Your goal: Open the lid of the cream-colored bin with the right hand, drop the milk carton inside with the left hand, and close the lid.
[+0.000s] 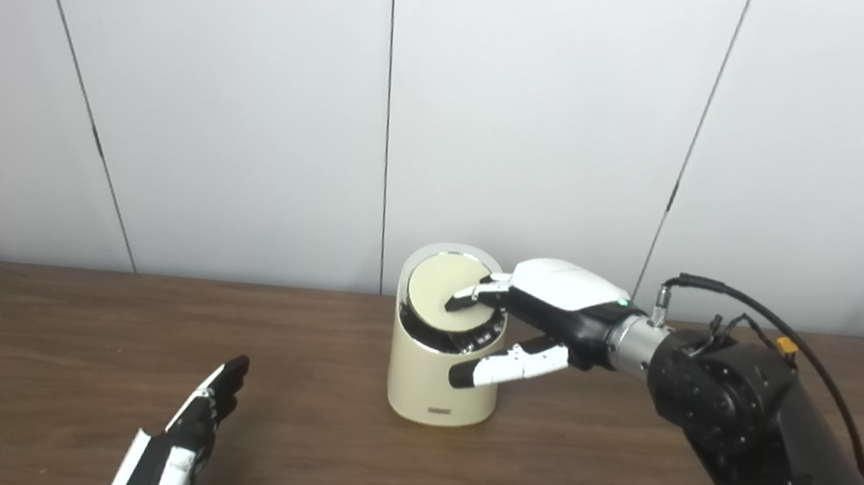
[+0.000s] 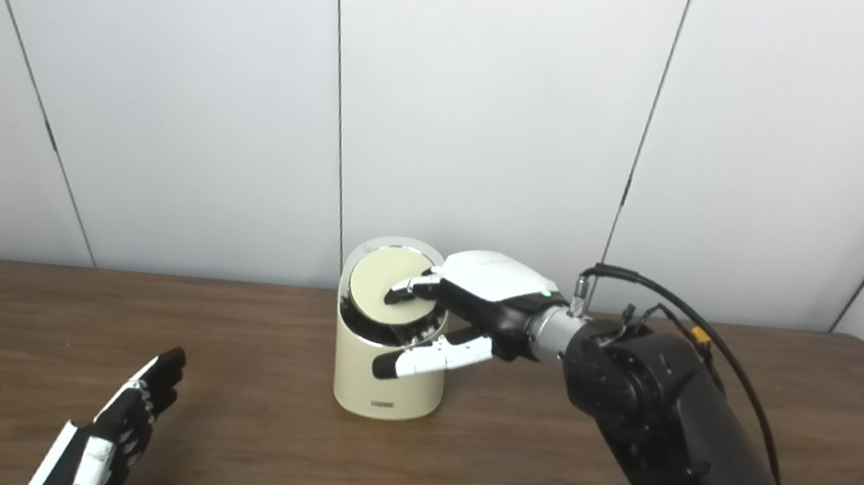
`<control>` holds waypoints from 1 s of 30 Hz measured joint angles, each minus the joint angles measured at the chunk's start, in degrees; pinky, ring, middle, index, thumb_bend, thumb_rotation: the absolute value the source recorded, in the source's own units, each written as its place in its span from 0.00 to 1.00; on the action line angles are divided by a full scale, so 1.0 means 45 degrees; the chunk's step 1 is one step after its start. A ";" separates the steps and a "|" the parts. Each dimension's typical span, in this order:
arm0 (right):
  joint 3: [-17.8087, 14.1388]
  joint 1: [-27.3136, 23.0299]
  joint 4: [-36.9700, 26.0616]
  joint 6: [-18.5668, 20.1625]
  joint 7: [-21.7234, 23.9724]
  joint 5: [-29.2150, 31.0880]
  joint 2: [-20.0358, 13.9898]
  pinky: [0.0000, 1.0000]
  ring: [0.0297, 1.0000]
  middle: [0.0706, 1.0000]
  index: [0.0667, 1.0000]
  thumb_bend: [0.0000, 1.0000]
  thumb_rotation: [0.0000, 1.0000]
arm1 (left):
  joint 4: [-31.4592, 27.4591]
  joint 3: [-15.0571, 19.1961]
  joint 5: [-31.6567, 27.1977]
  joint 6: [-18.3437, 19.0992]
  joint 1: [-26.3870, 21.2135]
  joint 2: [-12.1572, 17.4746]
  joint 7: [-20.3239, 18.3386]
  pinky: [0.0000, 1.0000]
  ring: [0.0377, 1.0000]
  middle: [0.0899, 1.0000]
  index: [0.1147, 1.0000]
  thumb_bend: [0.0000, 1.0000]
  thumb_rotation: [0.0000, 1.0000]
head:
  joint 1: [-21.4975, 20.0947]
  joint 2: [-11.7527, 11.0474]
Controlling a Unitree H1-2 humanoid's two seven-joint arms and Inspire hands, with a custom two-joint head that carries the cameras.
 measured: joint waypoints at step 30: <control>0.0656 -0.0152 0.0735 -0.0226 -0.0457 -0.0837 0.0399 0.95 0.94 0.85 0.79 0.86 0.94 | -0.1240 0.0165 0.0101 0.1142 0.0310 0.0008 -0.0123 1.00 0.99 0.98 0.97 0.76 0.97 | -0.0059 0.0508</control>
